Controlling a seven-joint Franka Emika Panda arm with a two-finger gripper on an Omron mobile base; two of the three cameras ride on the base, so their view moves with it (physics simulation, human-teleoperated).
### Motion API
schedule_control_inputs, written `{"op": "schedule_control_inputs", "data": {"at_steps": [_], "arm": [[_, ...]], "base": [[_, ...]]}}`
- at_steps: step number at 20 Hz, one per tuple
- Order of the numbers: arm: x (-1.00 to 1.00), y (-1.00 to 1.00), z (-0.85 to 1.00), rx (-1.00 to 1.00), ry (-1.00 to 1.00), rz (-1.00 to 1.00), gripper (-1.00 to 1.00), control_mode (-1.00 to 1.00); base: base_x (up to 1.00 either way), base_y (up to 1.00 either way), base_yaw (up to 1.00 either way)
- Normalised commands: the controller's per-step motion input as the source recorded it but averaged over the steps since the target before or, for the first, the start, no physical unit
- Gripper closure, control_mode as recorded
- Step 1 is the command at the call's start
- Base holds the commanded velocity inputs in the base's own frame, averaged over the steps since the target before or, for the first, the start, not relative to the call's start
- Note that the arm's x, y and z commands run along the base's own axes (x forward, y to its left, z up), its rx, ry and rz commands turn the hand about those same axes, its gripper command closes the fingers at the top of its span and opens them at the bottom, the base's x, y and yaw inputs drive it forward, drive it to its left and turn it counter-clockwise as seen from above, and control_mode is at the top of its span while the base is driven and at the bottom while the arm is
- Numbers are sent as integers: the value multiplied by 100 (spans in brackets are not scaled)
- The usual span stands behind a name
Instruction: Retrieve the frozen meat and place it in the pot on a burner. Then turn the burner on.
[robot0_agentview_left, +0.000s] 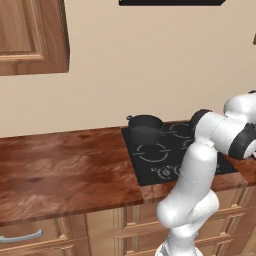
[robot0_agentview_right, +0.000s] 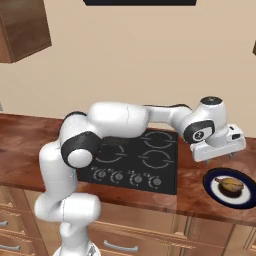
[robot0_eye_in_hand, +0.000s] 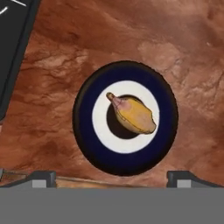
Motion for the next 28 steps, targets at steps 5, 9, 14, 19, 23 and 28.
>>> {"op": "schedule_control_inputs", "data": {"at_steps": [5,9,14,19,23,28], "arm": [[9,-31,-12,1,1,11,-100,-100],[4,-29,-13,6,11,8,-100,-100],[17,0,-19,6,6,12,-100,-100],[29,-3,-40,1,7,13,-100,-100],[31,-2,-47,0,11,7,-100,-100],[22,-6,-41,-2,21,1,-100,-100]], "base": [[0,0,0],[0,0,0],[0,0,0],[0,0,0],[0,0,0],[0,0,0]]}}
